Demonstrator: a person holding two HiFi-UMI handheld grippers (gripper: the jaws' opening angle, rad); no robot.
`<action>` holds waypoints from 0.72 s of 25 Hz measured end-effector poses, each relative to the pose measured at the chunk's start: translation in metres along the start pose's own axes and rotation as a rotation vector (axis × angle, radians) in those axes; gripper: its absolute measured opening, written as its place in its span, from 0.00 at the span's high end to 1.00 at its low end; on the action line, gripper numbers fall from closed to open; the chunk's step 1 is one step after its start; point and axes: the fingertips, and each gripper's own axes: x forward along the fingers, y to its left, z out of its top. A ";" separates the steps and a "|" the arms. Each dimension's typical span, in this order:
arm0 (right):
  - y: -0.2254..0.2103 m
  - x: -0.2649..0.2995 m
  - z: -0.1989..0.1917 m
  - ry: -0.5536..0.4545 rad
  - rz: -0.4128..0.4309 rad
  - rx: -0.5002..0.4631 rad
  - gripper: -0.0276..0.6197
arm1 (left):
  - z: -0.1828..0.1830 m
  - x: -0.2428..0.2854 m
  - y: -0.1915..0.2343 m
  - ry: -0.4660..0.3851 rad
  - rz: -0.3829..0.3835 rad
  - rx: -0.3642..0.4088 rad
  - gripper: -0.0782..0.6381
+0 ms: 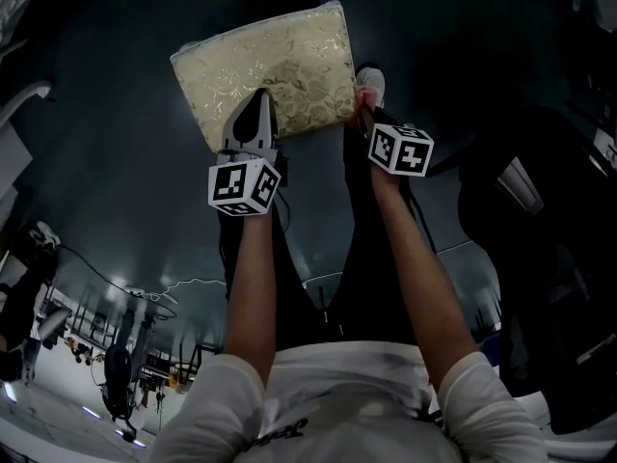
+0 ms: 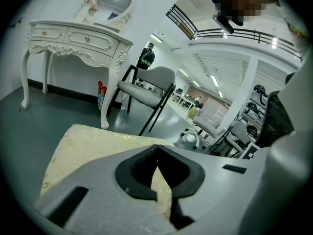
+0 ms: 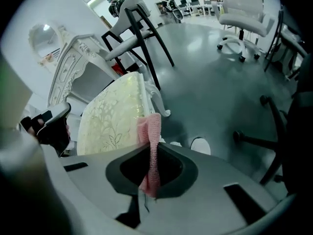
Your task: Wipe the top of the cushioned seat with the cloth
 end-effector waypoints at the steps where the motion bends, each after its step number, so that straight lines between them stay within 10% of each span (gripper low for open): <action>1: 0.002 -0.003 0.001 -0.008 -0.005 0.000 0.92 | 0.002 -0.003 0.003 -0.002 0.000 0.003 0.87; 7: 0.101 -0.007 -0.001 -0.052 0.175 -0.051 0.92 | 0.022 -0.033 0.049 -0.021 0.037 0.012 0.87; 12: 0.227 0.031 -0.057 0.090 0.395 -0.193 0.92 | 0.030 -0.077 0.104 -0.020 0.096 0.010 0.87; 18: 0.316 0.074 -0.106 0.209 0.458 -0.306 0.92 | 0.040 -0.116 0.159 -0.026 0.153 -0.001 0.87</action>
